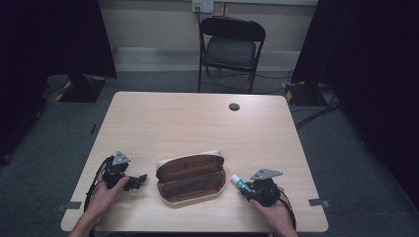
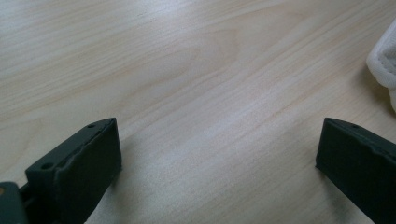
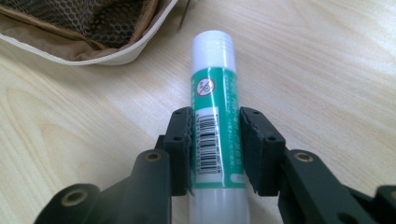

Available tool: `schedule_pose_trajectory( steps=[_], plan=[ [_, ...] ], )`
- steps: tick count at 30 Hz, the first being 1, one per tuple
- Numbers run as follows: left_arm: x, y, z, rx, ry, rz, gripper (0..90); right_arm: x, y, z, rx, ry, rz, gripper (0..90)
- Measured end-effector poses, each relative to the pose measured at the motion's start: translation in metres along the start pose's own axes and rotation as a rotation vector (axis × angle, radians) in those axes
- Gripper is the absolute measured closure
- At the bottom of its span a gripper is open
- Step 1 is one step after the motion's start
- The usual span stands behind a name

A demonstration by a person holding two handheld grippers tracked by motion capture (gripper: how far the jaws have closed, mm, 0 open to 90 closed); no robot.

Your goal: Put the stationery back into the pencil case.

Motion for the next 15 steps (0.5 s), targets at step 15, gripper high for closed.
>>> schedule_pose_trajectory(
  steps=[15],
  plan=[
    [-0.0006, 0.001, 0.0007, -0.012, 0.001, 0.004, 0.0, 0.0072, 0.0085, -0.0029, -0.026, 0.01, -0.034, 66.3]
  ],
)
Point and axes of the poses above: each handheld gripper's, and its own axes: x roughly backward along the jaws, y roughly out of its top, z roughly to its left, the point moved 3 cm from there along -x, roughly forward along the jaws, and after that the axes turned 7 degrees about z, right-handed, at the moved point
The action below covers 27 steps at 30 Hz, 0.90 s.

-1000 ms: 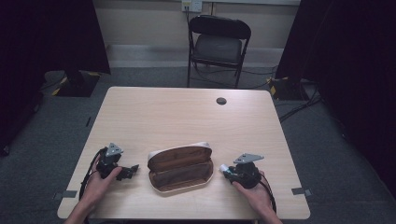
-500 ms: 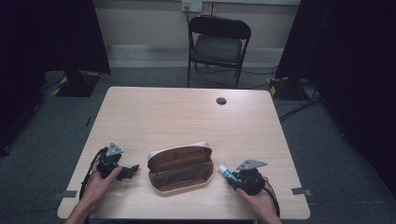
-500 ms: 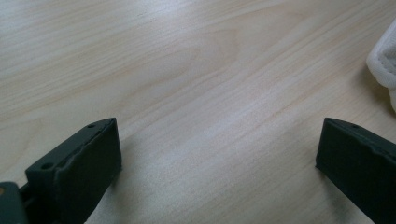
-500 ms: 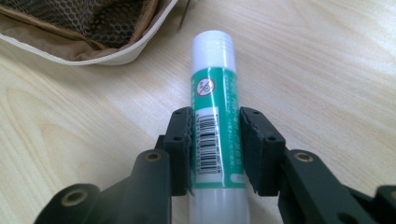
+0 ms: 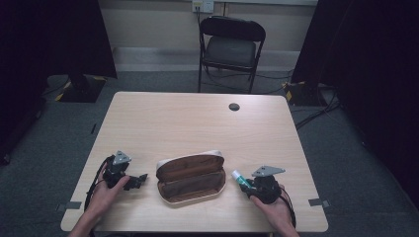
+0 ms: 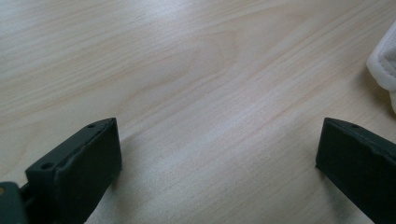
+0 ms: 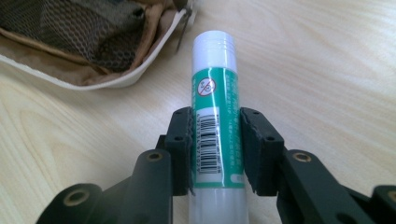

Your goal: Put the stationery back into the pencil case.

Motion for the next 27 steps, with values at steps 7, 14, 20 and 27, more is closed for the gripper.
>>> schedule_pose_trajectory(
  steps=[7, 14, 20, 27],
  plan=[
    [0.0, 0.0, 0.0, 0.0, 0.001, 0.001, 0.0, 0.005, 0.002, -0.003, -0.015, 0.011, -0.024, 66.4],
    [0.0, 0.0, 0.0, 0.0, 0.001, 0.001, 0.0, 0.015, 0.005, -0.005, -0.016, 0.021, -0.08, 66.4],
    [0.0, 0.0, 0.0, 0.0, 0.001, 0.001, 0.0, 0.023, 0.006, -0.002, -0.007, 0.028, -0.111, 66.4],
    [0.0, 0.0, 0.0, -0.001, 0.0, 0.001, 0.0, 0.026, 0.009, 0.007, 0.016, 0.049, -0.119, 66.4]
  ],
)
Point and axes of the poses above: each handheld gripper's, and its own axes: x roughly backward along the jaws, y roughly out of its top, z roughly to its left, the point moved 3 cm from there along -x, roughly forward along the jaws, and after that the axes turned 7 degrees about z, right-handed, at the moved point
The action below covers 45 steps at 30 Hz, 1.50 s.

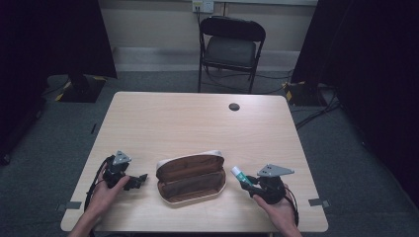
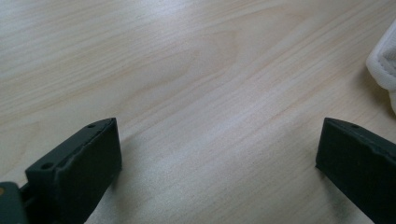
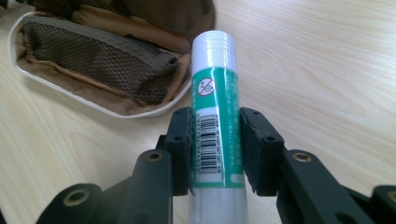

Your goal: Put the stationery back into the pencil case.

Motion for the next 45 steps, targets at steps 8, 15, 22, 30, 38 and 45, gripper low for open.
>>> schedule_pose_trajectory(
  steps=[8, 15, 22, 30, 38, 45],
  plan=[
    [-0.001, 0.0, -0.001, 0.01, -0.004, -0.008, 0.0, 0.001, 0.008, 0.017, 0.041, 0.043, -0.015, 66.4],
    [-0.001, 0.0, -0.001, 0.01, -0.004, -0.008, 0.0, 0.0, 0.021, 0.034, 0.089, 0.079, -0.029, 66.4],
    [-0.001, 0.0, -0.001, 0.01, -0.004, -0.008, 0.0, -0.008, 0.034, 0.045, 0.121, 0.099, -0.031, 66.4],
    [-0.001, 0.001, 0.0, 0.007, -0.005, -0.008, 0.0, -0.012, 0.049, 0.059, 0.162, 0.126, -0.038, 66.4],
    [-0.001, 0.0, 0.0, 0.006, -0.005, -0.008, 0.0, -0.027, 0.06, 0.078, 0.197, 0.168, -0.03, 66.4],
    [-0.001, 0.0, 0.0, 0.008, -0.005, -0.008, 0.0, -0.038, 0.075, 0.091, 0.24, 0.19, -0.03, 66.4]
  ],
)
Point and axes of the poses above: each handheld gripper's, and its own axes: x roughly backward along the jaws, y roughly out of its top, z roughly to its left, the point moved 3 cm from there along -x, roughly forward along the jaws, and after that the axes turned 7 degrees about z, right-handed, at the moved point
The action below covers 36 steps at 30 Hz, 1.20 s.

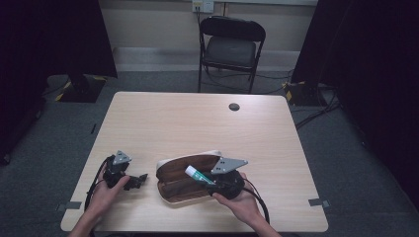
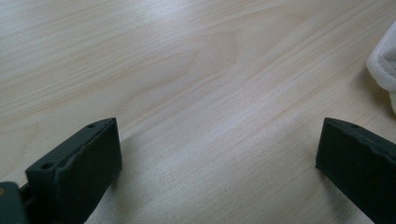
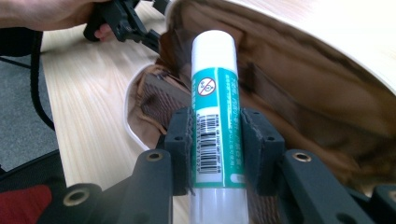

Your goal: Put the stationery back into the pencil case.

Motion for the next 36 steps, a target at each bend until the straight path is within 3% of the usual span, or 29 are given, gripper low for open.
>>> schedule_pose_trajectory(
  steps=[19, 36],
  plan=[
    [0.0, 0.0, 0.0, 0.0, 0.001, 0.001, 0.0, -0.048, 0.02, 0.01, 0.054, 0.061, 0.071, 66.3],
    [0.0, 0.0, 0.0, 0.001, 0.001, 0.001, 0.0, -0.065, 0.024, 0.007, 0.056, 0.067, 0.092, 66.3]
  ],
)
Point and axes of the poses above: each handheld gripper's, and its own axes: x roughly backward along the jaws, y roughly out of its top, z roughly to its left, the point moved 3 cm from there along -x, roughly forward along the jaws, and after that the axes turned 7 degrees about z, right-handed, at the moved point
